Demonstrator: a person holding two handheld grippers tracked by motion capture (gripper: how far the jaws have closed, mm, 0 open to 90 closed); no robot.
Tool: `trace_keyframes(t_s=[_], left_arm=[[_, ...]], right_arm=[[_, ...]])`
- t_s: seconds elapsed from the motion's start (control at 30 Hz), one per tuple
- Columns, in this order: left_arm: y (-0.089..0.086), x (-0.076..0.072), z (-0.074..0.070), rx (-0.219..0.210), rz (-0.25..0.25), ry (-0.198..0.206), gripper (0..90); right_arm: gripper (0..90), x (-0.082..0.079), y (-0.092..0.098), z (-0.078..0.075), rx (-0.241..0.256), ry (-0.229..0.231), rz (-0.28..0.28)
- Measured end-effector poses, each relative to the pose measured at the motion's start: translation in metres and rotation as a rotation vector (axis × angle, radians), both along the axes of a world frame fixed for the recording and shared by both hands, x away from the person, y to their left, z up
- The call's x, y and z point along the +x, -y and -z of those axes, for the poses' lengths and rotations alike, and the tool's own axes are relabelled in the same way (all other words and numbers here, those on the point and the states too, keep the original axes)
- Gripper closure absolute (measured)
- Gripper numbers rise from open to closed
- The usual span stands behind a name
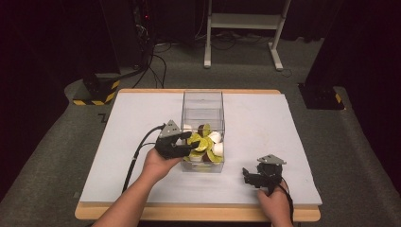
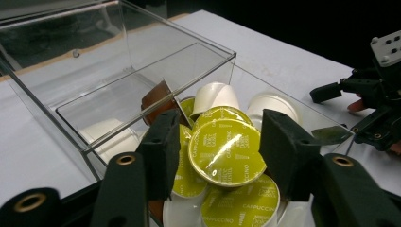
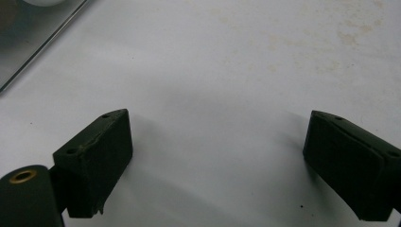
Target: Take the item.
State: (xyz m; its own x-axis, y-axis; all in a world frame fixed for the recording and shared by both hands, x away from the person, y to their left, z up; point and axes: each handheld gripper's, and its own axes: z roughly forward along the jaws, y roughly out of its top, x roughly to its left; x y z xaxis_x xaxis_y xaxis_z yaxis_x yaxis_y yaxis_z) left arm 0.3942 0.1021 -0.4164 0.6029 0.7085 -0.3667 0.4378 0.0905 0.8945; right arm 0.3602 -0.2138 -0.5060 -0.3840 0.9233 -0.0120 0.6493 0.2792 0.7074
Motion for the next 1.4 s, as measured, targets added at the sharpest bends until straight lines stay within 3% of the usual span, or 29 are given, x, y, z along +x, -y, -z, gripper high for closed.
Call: trace_keyframes(t_s=[0.3,0.77,1.0,1.2,1.4], left_arm=[[0.012,0.007,0.004,0.027,0.018,-0.030,38.1],[0.021,0.006,0.010,0.086,0.016,-0.029,33.0],[0.021,0.005,0.010,0.092,0.029,-0.021,32.7],[0.023,0.004,0.011,0.074,0.045,-0.047,31.0],[0.024,0.004,0.014,0.096,0.052,-0.058,28.7]], right_arm=[[9.0,0.000,0.000,0.000,0.001,0.000,0.000],[9.0,0.000,0.000,0.000,0.000,0.000,0.000],[9.0,0.000,0.000,0.000,0.000,0.000,0.000],[9.0,0.000,0.000,0.000,0.000,0.000,0.000],[9.0,0.000,0.000,0.000,0.000,0.000,0.000]])
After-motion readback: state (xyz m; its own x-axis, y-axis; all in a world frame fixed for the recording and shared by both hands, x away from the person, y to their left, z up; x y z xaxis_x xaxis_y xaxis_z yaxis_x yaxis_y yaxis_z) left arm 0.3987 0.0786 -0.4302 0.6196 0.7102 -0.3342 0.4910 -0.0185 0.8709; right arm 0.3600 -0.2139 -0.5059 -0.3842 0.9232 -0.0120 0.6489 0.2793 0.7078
